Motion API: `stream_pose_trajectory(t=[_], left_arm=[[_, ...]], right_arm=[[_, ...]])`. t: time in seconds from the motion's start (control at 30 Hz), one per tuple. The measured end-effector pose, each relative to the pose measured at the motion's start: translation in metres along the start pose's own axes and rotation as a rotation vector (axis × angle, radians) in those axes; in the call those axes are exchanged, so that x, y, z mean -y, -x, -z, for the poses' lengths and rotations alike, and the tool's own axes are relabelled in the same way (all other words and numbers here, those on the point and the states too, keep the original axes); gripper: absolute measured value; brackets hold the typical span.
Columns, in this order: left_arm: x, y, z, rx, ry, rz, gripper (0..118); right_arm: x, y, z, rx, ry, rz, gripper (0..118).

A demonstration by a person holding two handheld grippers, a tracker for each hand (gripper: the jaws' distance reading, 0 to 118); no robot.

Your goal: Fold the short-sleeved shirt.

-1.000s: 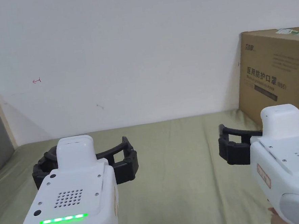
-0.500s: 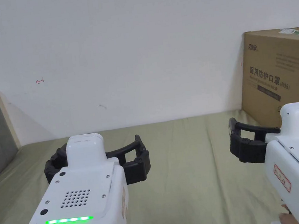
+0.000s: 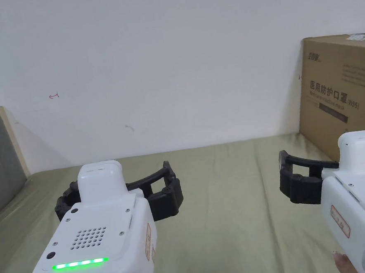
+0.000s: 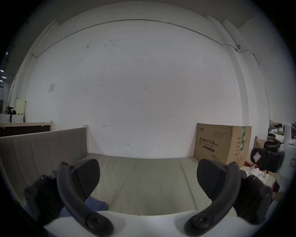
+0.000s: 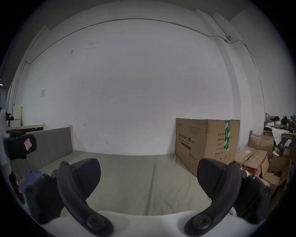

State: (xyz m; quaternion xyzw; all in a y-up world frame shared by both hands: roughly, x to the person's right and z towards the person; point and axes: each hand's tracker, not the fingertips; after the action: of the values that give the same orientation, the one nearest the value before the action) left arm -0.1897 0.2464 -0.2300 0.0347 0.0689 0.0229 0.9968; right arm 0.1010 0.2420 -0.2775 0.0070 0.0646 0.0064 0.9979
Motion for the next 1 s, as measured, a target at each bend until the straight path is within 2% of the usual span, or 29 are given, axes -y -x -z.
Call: stream_pose_trajectory(t=[0.37, 0.47, 0.5, 0.57, 0.6, 0.7, 0.77, 0.8, 1.0], left_arm=[[-0.001, -0.003, -0.007, -0.028, -0.027, 0.071, 118], [0.0, -0.001, -0.007, -0.023, -0.025, 0.05, 115], [0.001, 0.0, -0.007, -0.022, -0.021, 0.045, 104], [0.002, -0.001, -0.008, -0.041, -0.021, 0.057, 29], [0.003, -0.002, -0.009, -0.053, -0.023, 0.087, 0], [0.008, -0.002, -0.003, -0.058, 0.033, 0.138, 0], [0.013, 0.003, -0.001, 0.005, 0.077, 0.068, 0], [0.016, 0.002, -0.001, -0.027, 0.077, 0.068, 0], [0.023, 0.005, 0.002, 0.029, 0.103, 0.039, 0]], right_arm=[[0.002, -0.003, -0.006, 0.016, -0.011, 0.031, 117], [0.003, -0.001, -0.007, 0.009, -0.005, 0.019, 111], [0.002, -0.001, -0.007, 0.004, -0.006, 0.018, 101], [0.002, -0.001, -0.011, -0.009, -0.026, 0.013, 26], [0.002, -0.002, -0.012, -0.011, -0.033, 0.011, 4], [0.006, -0.005, -0.002, 0.025, 0.004, 0.001, 4], [0.012, -0.015, 0.002, -0.041, 0.056, 0.071, 4], [0.012, -0.017, 0.002, -0.017, 0.064, 0.081, 2], [0.015, -0.025, -0.003, -0.003, 0.049, 0.072, 0]])
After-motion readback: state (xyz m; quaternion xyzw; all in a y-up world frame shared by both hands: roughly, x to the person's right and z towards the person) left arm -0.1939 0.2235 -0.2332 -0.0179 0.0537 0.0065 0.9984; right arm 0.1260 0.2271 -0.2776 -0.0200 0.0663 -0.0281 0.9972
